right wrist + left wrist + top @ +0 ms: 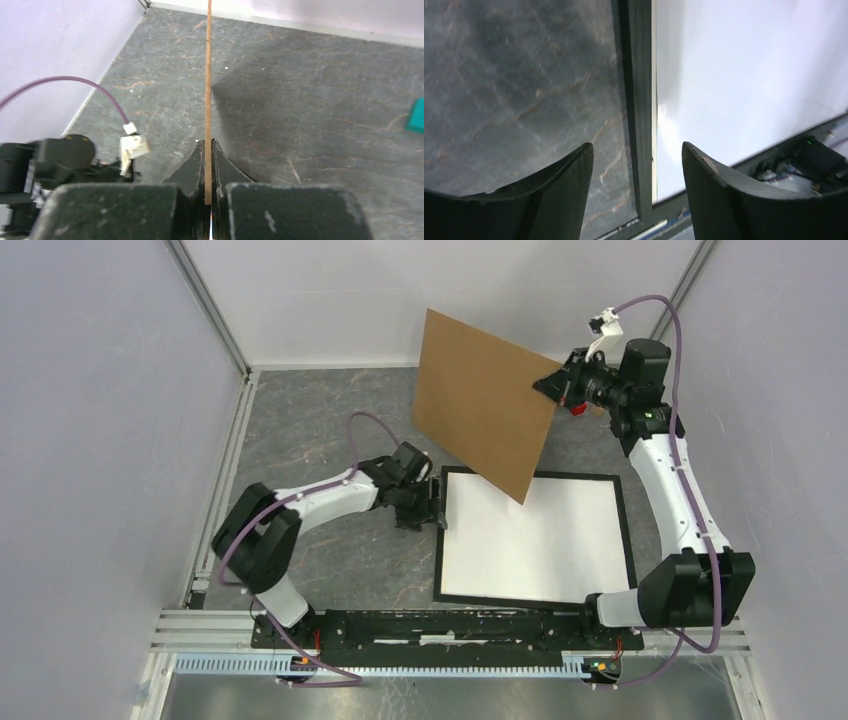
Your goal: Put the photo into the frame
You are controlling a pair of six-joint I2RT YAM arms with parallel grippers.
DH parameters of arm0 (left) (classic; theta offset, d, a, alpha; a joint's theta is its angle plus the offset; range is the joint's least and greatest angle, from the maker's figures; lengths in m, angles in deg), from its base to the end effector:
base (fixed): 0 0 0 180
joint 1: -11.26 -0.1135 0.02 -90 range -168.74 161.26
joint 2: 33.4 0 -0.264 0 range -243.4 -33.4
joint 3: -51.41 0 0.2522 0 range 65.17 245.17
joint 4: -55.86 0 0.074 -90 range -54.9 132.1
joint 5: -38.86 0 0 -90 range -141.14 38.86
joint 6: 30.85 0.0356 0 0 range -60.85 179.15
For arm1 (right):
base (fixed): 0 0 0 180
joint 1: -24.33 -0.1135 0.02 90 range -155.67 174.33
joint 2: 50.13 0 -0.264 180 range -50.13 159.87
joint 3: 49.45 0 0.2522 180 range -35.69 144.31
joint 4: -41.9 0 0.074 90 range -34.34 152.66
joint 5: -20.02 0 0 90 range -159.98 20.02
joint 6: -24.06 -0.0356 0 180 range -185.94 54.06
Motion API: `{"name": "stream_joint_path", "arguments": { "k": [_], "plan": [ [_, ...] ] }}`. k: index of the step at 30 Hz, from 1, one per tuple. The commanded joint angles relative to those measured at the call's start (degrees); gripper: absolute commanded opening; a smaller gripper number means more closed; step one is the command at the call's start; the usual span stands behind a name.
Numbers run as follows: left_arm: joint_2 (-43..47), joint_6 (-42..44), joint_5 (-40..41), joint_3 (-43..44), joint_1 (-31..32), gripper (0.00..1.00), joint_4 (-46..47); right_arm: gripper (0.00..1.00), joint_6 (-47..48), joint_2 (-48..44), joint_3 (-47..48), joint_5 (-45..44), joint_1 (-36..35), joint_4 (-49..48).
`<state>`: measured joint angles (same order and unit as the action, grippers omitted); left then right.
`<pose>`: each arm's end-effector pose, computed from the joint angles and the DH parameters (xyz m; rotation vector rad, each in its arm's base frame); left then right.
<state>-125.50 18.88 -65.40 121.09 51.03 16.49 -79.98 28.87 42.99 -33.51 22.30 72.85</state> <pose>0.2358 -0.2077 0.1855 0.0767 2.8323 -0.7289 0.3118 0.0322 0.4004 -0.2489 1.8722 0.7870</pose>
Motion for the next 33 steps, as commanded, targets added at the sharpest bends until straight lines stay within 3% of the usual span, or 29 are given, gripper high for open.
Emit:
{"name": "stream_joint_path", "arguments": {
  "k": [1,7,10,14,29,33],
  "plan": [
    [-6.94,-0.79,7.92,7.41,2.99,0.69,-3.25,0.00,-13.27,-2.80,-4.34,9.38,4.87,-17.50],
    [-14.56,-0.53,12.38,13.03,5.14,0.59,-6.93,0.00,-26.17,-2.25,-8.82,14.05,9.98,-28.31],
    [-16.20,-1.49,14.08,13.67,5.30,0.48,-8.52,0.00,-29.31,-1.34,-8.64,14.57,11.95,-26.63],
    [-17.28,-2.71,19.39,13.07,4.27,0.45,-11.05,0.00,-31.93,-0.83,-9.01,16.18,13.25,-27.70],
    [-15.49,-2.02,12.83,2.19,-18.02,0.38,-5.69,0.00,-32.99,1.10,-12.17,19.34,12.09,-27.91],
    [-10.18,-1.26,10.34,1.30,-23.33,0.40,-6.09,0.00,-32.04,1.68,-13.16,20.57,10.25,-27.64]
  ]
}}
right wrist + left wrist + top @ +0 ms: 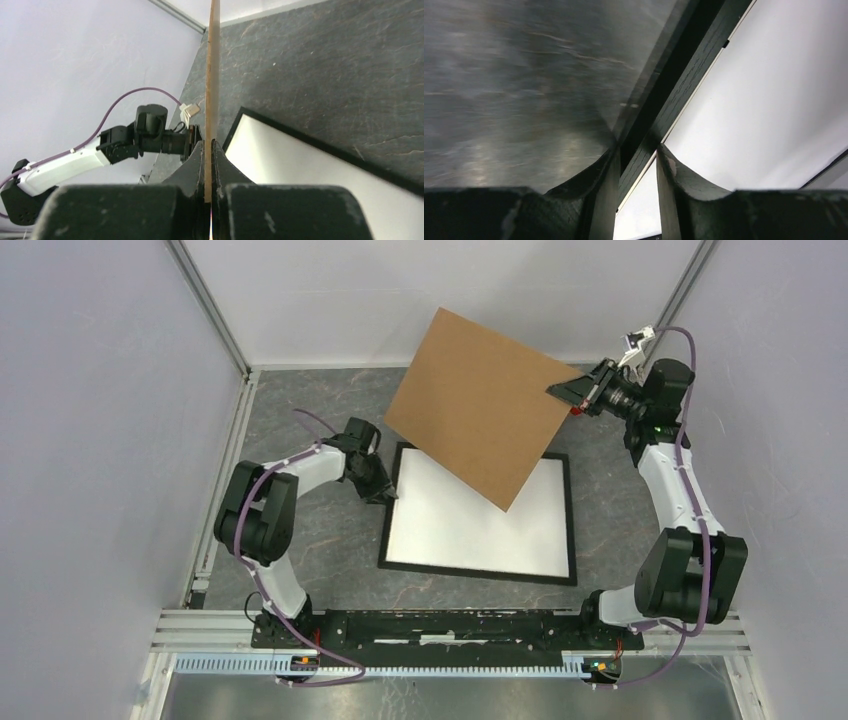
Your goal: Put the photo into the frame
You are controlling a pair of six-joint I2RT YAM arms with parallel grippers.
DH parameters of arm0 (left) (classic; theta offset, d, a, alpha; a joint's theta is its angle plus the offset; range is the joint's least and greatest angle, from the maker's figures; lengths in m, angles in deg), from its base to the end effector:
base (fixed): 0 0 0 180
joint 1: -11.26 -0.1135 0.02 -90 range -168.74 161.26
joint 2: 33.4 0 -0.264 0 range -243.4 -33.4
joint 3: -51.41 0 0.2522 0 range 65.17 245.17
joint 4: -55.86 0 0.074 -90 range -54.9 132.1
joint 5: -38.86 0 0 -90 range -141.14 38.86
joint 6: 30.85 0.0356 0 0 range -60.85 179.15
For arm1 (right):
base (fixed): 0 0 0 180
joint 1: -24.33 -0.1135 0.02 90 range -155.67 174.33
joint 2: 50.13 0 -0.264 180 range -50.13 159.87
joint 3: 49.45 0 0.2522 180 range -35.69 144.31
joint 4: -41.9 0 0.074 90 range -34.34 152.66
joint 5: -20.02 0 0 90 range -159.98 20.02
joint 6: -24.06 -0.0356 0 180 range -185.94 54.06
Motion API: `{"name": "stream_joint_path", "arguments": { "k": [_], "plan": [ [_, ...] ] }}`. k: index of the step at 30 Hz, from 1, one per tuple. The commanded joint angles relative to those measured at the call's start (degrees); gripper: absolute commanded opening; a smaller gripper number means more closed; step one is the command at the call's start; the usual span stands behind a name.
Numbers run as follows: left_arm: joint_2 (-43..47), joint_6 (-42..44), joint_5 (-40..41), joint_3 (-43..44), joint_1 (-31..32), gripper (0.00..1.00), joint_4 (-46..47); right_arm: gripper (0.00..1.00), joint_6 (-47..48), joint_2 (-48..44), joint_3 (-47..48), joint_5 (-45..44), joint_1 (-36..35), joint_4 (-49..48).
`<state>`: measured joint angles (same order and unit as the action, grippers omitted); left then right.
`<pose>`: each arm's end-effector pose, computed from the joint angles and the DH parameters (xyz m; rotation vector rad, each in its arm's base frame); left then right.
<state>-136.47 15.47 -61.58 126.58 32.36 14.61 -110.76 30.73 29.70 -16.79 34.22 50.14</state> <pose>0.3162 -0.1289 0.1508 -0.5178 2.8417 -0.5074 0.3241 -0.0276 0.3502 0.1460 1.8344 1.2377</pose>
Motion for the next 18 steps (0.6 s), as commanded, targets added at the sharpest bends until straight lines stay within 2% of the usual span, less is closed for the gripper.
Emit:
{"name": "stream_joint_path", "arguments": {
  "k": [1,4,5,6,9,11,14,18],
  "plan": [
    [3.03,2.47,4.64,-4.06,-5.16,0.44,-4.99,0.00,-1.31,0.06,-0.14,4.33,-1.79,-5.09],
    [12.59,6.01,-1.77,-2.65,-5.51,0.61,-8.88,0.00,-0.64,0.34,-0.72,5.93,-1.89,-5.23],
    [16.38,7.43,-2.90,-2.11,-5.61,0.70,-10.45,0.00,-0.40,0.50,-0.70,6.72,-1.90,-4.98],
    [19.39,9.14,-3.16,-1.49,-5.75,0.79,-12.56,0.00,-0.33,0.93,-0.62,7.50,-1.96,-5.02],
    [28.22,15.86,-3.76,0.34,-7.28,0.95,-16.33,0.00,0.80,2.86,0.57,10.16,-2.45,-2.95],
    [33.30,20.24,-3.13,1.91,-8.51,1.00,-16.67,0.00,1.19,3.99,0.75,12.79,-3.51,-2.96],
    [38.93,21.92,-0.11,2.24,-10.94,1.00,-11.33,0.00,1.43,5.15,0.79,15.89,-5.73,-4.47],
    [38.81,19.47,-1.04,6.03,-14.20,1.00,-3.79,0.00,1.46,5.68,0.38,19.07,-8.13,-7.98]
  ]
}}
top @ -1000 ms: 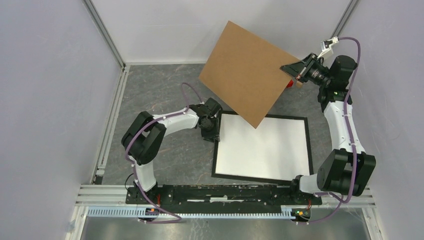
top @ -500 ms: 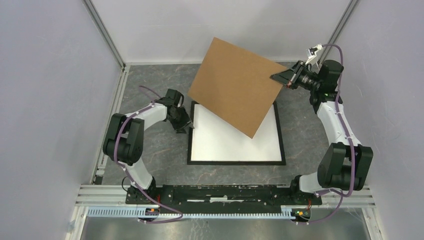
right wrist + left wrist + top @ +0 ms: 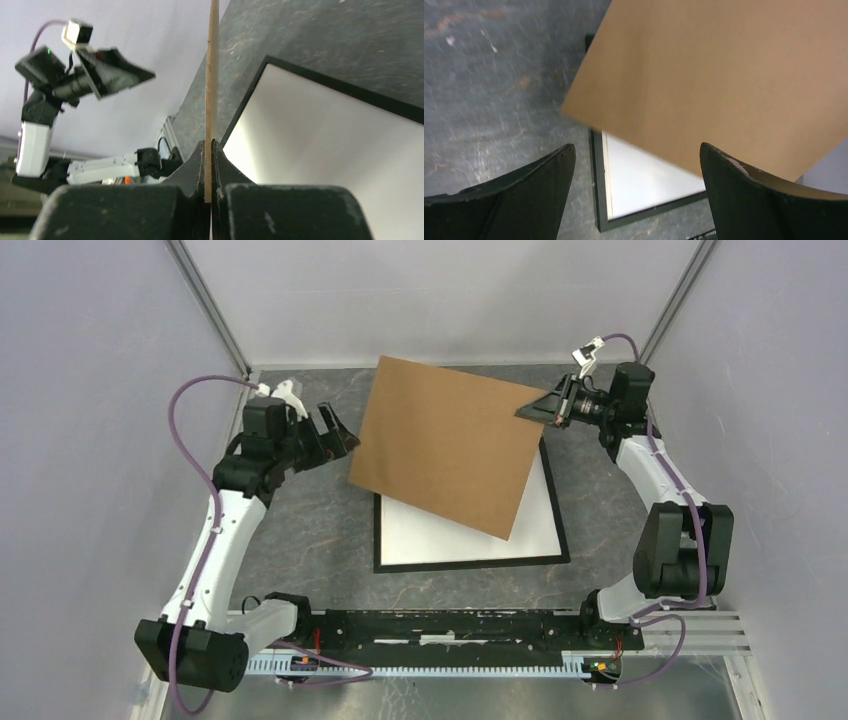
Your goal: Put the photo into the frame
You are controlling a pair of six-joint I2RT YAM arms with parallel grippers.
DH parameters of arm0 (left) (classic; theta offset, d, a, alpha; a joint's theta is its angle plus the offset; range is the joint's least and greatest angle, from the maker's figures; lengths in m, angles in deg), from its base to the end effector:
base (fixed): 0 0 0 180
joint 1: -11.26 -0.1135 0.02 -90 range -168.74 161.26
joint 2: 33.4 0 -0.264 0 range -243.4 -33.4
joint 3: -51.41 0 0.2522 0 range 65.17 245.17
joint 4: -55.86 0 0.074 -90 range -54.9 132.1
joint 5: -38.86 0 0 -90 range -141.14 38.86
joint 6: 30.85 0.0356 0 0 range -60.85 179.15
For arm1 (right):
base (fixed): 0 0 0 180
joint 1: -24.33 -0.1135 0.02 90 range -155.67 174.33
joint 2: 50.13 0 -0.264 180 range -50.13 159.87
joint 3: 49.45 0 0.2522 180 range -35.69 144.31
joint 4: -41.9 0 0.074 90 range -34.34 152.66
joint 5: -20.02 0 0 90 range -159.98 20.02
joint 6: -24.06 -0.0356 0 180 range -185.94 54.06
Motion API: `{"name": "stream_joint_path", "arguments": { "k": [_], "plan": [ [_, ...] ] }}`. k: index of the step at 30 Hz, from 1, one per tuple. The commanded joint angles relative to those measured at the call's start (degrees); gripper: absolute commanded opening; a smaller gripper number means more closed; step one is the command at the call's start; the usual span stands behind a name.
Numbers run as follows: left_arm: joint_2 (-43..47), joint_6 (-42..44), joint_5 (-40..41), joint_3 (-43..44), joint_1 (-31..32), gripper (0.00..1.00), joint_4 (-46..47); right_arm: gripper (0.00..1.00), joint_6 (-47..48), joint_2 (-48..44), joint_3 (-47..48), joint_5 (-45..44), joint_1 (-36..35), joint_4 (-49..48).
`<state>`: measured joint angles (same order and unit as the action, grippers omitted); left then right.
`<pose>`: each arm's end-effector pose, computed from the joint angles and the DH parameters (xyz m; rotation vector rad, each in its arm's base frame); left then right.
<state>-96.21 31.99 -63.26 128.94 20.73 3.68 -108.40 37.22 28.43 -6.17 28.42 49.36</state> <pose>0.2253 -0.0452 0.3462 -0.2313 2.2597 -0.5805 0.3438 0.0074 0.3096 -0.0508 1.9566 1.4778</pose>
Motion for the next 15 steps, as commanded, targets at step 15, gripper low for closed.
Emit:
{"name": "stream_joint_path", "arguments": {
  "k": [15],
  "plan": [
    [-22.68,-37.23,-46.41,-10.09,-19.13,1.00,64.25,0.00,-52.15,3.44,-9.85,11.14,-5.68,-77.35]
  ]
}}
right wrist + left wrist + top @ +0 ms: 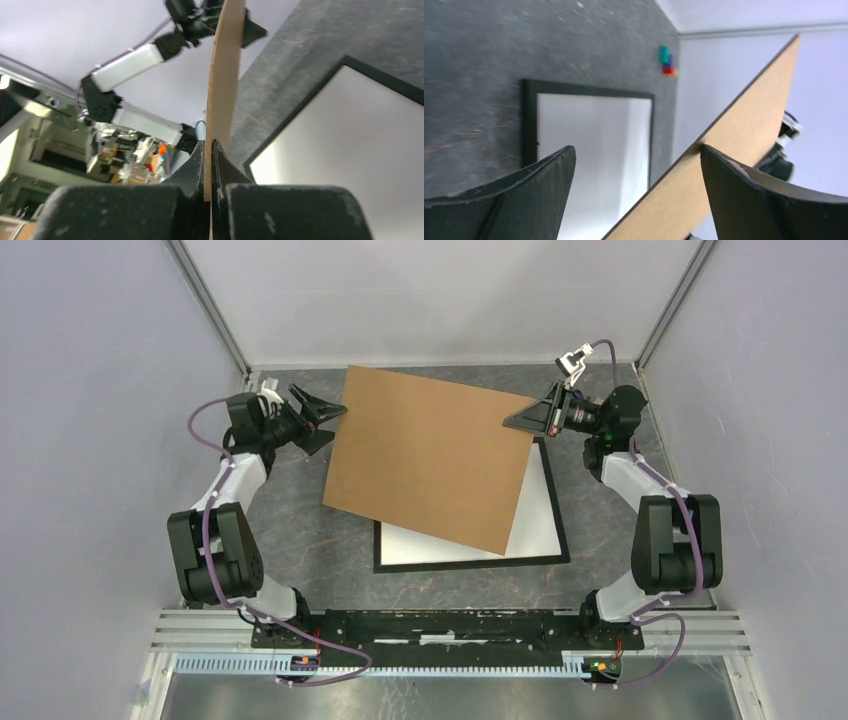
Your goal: Put the photo into the frame
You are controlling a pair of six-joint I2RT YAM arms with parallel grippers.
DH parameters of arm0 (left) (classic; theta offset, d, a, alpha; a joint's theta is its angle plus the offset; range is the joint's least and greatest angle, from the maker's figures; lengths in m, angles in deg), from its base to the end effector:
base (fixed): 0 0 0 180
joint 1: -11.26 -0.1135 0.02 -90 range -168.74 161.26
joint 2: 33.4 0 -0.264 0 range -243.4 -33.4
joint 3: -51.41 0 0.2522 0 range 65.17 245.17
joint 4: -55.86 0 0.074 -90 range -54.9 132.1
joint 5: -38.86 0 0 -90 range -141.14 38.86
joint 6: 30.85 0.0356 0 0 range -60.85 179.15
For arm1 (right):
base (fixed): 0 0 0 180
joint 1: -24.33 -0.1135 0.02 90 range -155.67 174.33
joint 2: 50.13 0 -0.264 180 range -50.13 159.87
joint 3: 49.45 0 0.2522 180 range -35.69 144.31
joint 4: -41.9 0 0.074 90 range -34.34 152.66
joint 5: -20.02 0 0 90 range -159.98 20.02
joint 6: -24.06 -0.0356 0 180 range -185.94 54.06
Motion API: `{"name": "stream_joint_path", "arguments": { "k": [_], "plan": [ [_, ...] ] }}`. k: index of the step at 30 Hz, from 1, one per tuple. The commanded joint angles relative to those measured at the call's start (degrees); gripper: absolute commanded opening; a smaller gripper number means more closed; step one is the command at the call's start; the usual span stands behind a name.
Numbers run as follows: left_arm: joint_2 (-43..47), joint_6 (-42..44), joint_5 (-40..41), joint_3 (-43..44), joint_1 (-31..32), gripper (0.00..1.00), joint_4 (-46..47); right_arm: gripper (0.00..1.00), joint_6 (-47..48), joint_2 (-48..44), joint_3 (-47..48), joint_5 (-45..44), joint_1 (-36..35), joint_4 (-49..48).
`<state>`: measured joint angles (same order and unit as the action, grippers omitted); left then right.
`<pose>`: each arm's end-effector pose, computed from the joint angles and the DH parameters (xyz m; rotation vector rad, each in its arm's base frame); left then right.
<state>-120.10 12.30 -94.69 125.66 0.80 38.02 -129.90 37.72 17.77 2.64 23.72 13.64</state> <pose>0.3361 0.0371 0.2724 -0.5838 2.0714 -1.1720 0.3296 0.0375 0.2997 -0.2665 1.8159 1.7311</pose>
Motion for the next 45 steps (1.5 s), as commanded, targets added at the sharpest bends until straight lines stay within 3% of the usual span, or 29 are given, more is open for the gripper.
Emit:
{"name": "stream_joint_path", "arguments": {
  "k": [1,3,6,8,13,16,19,20,22,23,26,30,36,45],
  "plan": [
    [0.88,-16.49,-14.98,-7.39,0.77,1.00,30.03,0.00,-32.62,4.17,1.40,2.19,-1.14,-43.69],
    [-0.31,-15.75,-16.52,-7.86,0.90,1.00,30.67,0.00,-31.85,5.14,1.83,2.56,-1.24,-42.98],
    [-1.08,-28.97,-17.66,-14.46,0.91,1.00,54.22,0.00,-27.17,5.35,1.74,2.78,-1.24,-37.32],
    [-3.19,-33.80,-19.67,-15.16,1.26,0.98,61.72,0.00,-26.48,6.09,1.83,2.69,-1.25,-36.31],
    [-6.13,-40.31,-20.95,-17.95,1.48,0.69,72.71,0.00,-24.16,6.83,0.19,1.49,0.22,-34.25],
    [-7.13,-41.02,-20.61,-19.21,1.47,0.47,74.03,0.03,-17.38,5.53,-0.41,0.26,3.40,-24.45],
    [-8.47,-44.14,-20.15,-19.84,1.80,0.33,79.11,0.20,-1.78,2.69,0.80,-1.72,3.49,-4.42],
    [-9.09,-45.73,-19.88,-20.02,1.97,0.29,81.66,0.26,9.73,1.36,3.09,-4.03,3.58,8.28],
    [-10.28,-49.58,-19.52,-19.74,2.44,0.15,86.27,0.48,35.91,0.92,12.59,-13.34,3.10,44.02],
    [-10.71,-50.61,-19.26,-19.64,2.68,0.13,87.55,0.54,40.33,1.15,14.75,-14.27,2.52,50.61],
    [-10.87,-51.83,-17.39,-20.31,2.85,0.03,89.15,0.62,29.68,-2.97,5.46,-11.72,2.74,32.37],
    [-11.03,-54.01,-12.19,-22.24,2.80,0.02,90.61,0.74,17.32,-9.16,-7.83,-11.24,2.62,11.77],
    [-11.17,-55.81,-5.30,-23.89,2.66,0.02,91.48,0.77,-8.31,-13.71,-22.64,-13.54,2.36,-25.21],
    [-9.08,-54.91,0.66,-26.40,2.74,0.02,89.82,0.73,-16.16,-17.13,-33.28,-23.55,-1.51,-33.88]
  ]
}}
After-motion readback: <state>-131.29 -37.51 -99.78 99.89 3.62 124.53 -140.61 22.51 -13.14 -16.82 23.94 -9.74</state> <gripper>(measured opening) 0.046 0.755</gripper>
